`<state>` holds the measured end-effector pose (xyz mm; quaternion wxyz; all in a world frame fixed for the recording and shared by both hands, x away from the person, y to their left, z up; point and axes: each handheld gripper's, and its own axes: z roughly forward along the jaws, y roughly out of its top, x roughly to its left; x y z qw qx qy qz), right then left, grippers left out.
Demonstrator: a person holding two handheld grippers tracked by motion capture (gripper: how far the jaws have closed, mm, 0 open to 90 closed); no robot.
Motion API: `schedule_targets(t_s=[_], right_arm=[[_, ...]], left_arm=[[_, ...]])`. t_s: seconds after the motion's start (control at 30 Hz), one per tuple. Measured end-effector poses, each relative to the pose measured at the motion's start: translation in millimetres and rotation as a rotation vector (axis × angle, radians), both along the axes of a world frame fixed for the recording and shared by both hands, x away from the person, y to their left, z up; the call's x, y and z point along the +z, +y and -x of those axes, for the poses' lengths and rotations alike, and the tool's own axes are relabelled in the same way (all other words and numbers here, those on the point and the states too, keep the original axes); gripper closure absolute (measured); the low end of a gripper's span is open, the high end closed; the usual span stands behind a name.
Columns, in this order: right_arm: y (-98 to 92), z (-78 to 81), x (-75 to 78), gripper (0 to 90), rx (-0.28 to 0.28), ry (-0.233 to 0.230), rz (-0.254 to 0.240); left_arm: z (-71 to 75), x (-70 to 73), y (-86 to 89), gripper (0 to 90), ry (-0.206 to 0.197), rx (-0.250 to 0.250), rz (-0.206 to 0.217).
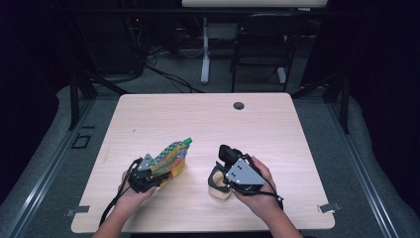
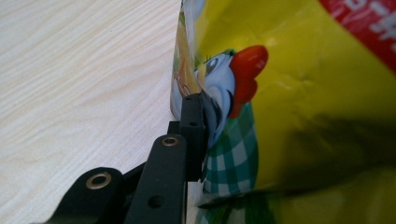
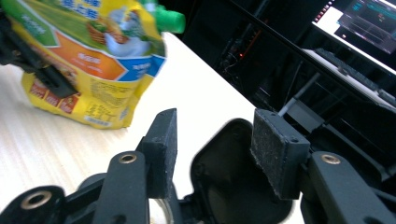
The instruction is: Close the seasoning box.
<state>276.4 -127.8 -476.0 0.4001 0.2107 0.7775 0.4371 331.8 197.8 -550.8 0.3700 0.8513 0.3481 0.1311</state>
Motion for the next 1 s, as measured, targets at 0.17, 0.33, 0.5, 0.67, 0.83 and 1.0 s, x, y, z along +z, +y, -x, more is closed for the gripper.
schedule_targets(t_s=[0.17, 0.33, 0.5, 0.67, 0.83, 1.0], right_arm=[[-8.9, -3.7, 3.8, 49.4, -0.025, 0.008, -0.023], [-19.6, -9.4, 4.2, 47.9, -0.05, 0.045, -0.061], [-24.1, -15.8, 2.1, 46.8, -0.07, 0.071, -0.082], [-25.2, -22.3, -0.5, 46.3, -0.078, 0.092, -0.087], [-26.1, -26.7, -0.9, 45.0, -0.083, 0.098, -0.105], [-28.7, -28.5, -4.0, 44.2, -0.093, 0.117, -0.119]], left_arm=[[-3.3, -3.2, 8.3, 75.8, 0.037, 0.025, 0.07], [-2.6, -2.3, 14.1, 71.4, 0.042, 0.034, 0.103], [-0.8, -2.3, 17.6, 69.1, 0.045, 0.028, 0.125], [0.8, -0.6, 18.8, 67.4, 0.035, 0.027, 0.128], [1.3, 0.5, 19.1, 66.2, 0.027, 0.038, 0.133], [3.4, 3.3, 20.7, 63.5, 0.025, 0.03, 0.137]])
